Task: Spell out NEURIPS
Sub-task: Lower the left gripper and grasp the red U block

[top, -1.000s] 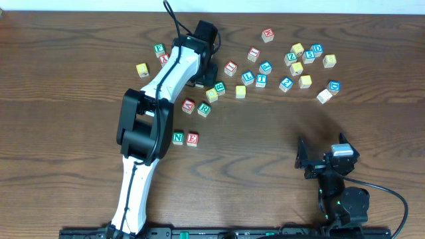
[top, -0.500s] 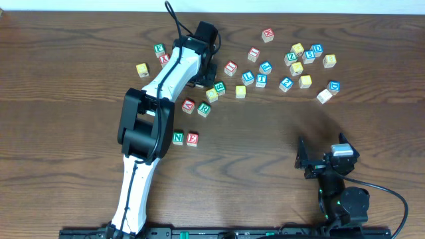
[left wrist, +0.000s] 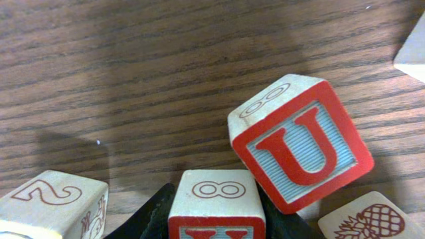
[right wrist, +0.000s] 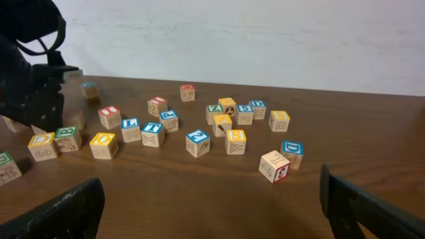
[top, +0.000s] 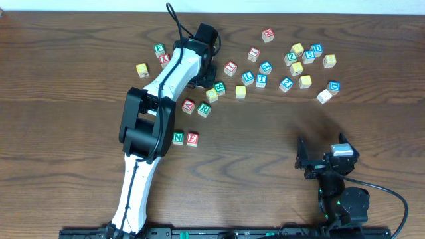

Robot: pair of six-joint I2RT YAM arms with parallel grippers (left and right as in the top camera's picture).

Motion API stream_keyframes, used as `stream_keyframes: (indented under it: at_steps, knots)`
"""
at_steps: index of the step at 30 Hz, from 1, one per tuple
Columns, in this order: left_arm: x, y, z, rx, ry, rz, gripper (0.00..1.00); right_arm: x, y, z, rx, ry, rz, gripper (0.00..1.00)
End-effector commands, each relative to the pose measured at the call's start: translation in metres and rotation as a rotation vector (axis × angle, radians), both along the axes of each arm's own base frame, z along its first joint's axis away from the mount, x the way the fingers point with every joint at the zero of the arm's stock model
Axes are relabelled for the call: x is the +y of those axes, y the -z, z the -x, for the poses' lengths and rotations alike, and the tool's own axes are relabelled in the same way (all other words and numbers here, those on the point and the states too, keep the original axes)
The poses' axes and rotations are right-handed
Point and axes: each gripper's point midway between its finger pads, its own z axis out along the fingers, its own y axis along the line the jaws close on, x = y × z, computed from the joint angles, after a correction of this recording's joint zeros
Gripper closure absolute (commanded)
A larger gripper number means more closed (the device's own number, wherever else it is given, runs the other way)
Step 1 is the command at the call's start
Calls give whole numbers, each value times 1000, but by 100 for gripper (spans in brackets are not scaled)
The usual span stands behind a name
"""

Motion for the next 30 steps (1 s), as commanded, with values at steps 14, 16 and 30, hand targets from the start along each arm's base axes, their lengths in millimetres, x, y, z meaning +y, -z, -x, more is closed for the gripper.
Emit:
stream_keyframes:
  at_steps: [14,16,30]
  knots:
    - [5,11,7,37,3,-27,51,-1,2,0,6,4,-7,1]
    - [5,6,7,31,7,-25,48,-1,2,0,6,4,-7,1]
    - [5,1,7,26,11,-24,79,-1,2,0,6,4,-7,1]
